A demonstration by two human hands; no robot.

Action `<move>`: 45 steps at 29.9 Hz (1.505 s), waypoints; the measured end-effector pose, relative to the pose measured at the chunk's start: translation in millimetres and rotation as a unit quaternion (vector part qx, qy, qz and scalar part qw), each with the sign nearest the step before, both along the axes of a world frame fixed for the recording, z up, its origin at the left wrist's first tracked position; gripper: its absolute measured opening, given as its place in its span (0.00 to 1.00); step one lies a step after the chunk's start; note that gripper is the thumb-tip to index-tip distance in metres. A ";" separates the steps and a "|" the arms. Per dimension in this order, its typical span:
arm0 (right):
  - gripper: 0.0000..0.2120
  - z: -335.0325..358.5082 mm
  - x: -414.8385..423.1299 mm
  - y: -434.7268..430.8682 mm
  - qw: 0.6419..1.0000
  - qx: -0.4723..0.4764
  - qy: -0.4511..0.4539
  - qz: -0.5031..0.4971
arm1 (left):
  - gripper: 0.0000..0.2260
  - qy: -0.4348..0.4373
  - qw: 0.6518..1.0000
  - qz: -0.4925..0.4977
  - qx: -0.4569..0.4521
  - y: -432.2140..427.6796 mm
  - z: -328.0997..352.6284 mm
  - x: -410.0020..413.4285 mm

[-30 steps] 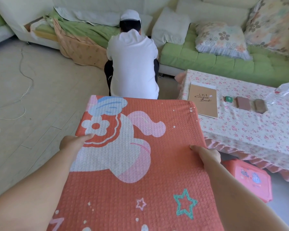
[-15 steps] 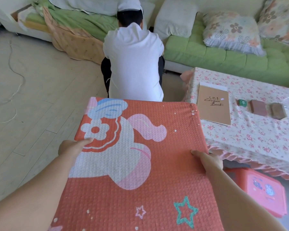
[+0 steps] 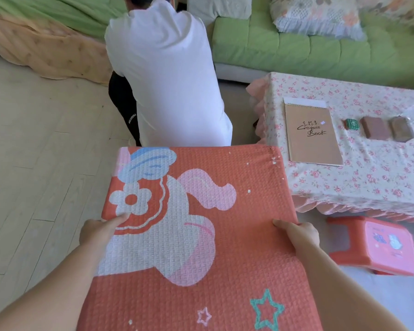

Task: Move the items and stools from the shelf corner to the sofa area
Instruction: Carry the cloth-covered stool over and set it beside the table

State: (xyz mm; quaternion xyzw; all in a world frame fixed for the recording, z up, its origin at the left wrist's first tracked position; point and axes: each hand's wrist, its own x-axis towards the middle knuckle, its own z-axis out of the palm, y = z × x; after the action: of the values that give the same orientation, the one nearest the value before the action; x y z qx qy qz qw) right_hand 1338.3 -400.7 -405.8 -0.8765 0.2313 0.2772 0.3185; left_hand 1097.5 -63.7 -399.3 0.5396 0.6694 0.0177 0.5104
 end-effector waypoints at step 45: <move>0.30 -136.2 25.8 22.2 0.995 -0.031 0.071 0.061 | 0.22 0.118 0.993 -0.017 0.012 36.1 -148.9 28.4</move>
State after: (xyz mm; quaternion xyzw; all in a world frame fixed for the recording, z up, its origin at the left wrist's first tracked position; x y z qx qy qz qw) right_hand 1364.2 -378.5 -542.0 -0.8765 0.2079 0.3503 0.2564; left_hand 1125.9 -27.6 -548.2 0.5549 0.7157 -0.0471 0.4214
